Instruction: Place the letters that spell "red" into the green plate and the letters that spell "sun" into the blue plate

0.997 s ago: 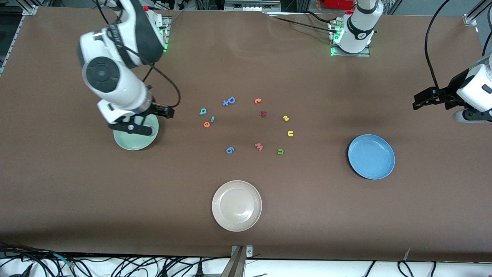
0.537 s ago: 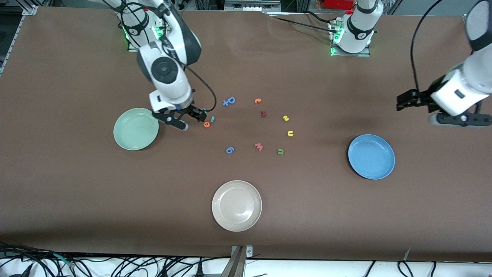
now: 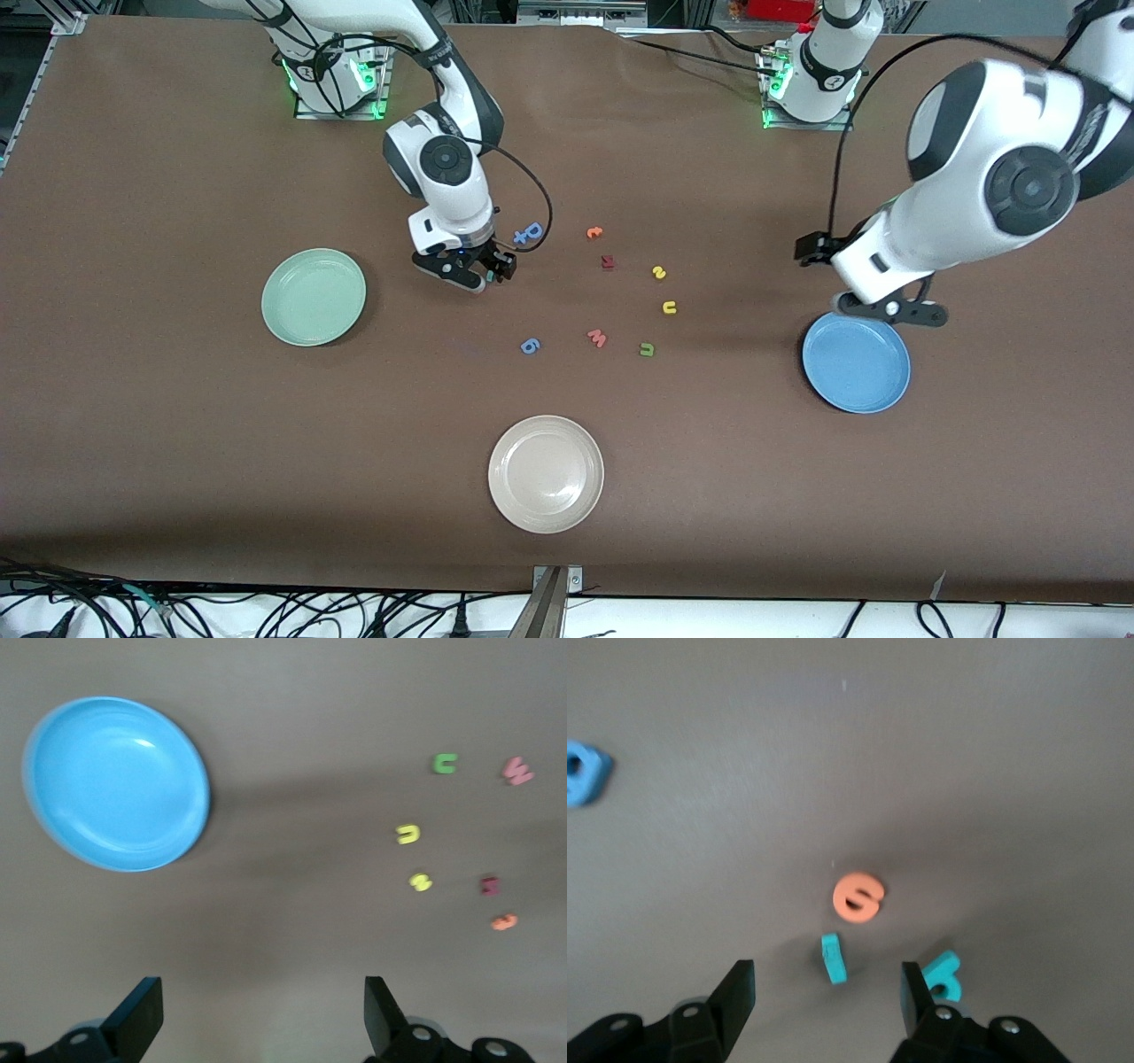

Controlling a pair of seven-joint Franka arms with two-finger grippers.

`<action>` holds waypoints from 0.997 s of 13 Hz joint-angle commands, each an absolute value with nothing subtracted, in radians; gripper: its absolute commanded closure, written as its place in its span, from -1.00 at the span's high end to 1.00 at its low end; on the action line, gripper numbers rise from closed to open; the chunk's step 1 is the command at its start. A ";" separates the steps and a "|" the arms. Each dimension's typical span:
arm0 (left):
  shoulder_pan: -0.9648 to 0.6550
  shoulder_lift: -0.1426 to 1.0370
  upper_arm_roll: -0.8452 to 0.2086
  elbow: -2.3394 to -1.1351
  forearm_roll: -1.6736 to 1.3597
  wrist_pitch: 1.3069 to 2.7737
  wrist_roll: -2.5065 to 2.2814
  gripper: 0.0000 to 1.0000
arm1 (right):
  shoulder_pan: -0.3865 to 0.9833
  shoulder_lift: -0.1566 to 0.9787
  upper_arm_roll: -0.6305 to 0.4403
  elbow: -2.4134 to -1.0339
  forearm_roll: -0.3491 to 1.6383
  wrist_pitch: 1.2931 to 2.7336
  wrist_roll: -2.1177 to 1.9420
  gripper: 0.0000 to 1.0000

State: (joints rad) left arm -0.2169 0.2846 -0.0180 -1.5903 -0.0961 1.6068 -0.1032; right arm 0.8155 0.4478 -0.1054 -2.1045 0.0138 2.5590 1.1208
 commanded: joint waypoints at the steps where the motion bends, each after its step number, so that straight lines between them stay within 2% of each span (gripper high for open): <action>1: -0.238 0.388 -0.009 -1.503 -0.132 1.601 -0.113 1.00 | 0.833 0.479 -0.110 -2.095 0.008 2.598 1.146 0.22; 2: -0.286 0.403 -0.005 -1.503 -0.126 1.630 -0.150 1.00 | 0.836 0.488 -0.110 -2.094 0.009 2.629 1.146 0.20; 7: -0.359 0.471 -0.017 -1.554 -0.146 1.823 -0.317 1.00 | 0.838 0.503 -0.112 -2.094 0.000 2.646 1.144 -0.33; 10: -0.385 0.462 -0.037 -1.665 -0.173 1.992 -0.383 1.00 | 0.838 0.508 -0.110 -2.098 -0.002 2.645 1.143 -0.39; 13: -0.405 0.447 -0.052 -1.825 -0.176 2.190 -0.416 1.00 | 0.845 0.522 -0.112 -2.102 -0.002 2.645 1.143 -0.59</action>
State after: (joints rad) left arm -0.3903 0.4837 -0.0506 -1.7060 -0.1460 2.0726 -0.3896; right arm 0.8301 0.5064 -0.1056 -2.1045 0.0120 2.6324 1.1297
